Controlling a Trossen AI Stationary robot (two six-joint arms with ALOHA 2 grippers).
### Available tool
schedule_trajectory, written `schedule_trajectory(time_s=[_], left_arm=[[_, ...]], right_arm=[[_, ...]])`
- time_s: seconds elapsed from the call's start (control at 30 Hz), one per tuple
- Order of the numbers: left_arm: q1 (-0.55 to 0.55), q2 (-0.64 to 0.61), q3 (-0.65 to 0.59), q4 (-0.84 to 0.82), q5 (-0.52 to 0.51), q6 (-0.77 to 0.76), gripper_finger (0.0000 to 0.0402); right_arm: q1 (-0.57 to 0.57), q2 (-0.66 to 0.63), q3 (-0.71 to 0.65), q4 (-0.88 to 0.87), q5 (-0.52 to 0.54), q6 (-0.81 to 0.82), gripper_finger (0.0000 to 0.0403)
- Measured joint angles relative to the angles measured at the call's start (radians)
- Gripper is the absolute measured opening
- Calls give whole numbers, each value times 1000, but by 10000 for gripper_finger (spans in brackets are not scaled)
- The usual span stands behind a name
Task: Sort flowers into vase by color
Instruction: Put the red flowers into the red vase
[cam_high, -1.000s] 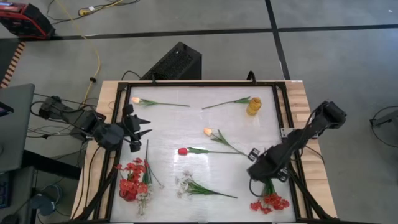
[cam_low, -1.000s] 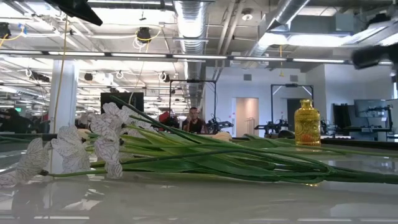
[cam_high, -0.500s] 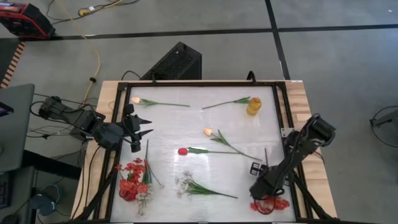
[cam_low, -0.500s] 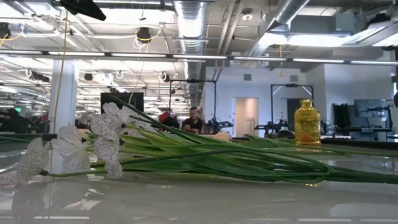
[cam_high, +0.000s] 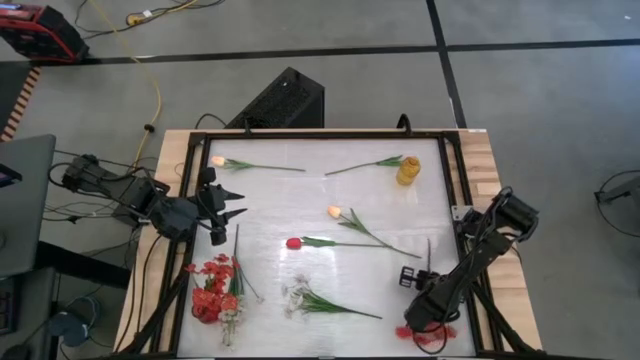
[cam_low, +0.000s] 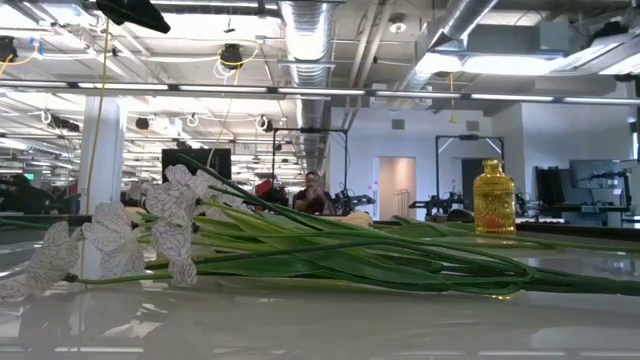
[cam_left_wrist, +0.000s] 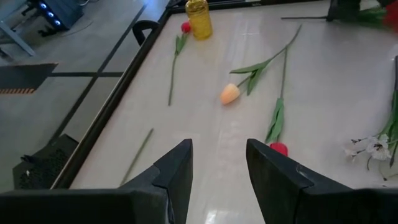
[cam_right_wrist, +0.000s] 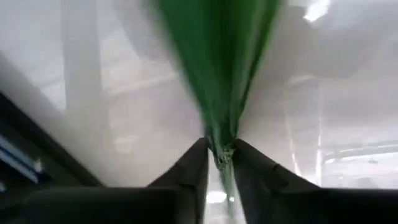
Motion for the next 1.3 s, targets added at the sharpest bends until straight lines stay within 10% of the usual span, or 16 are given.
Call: schedule_trajectory(time_s=[0.17,0.73,1.3], left_arm=[[0,0,0,39,27,13,139],[0,0,0,56,62,35,139],[0,0,0,503,352,401,139]], right_arm=[[-4,-28,49,-15,-10,42,31],[-87,-339,141,84,-19,504,35],[-461,-596,-64,1275,159,149,32]])
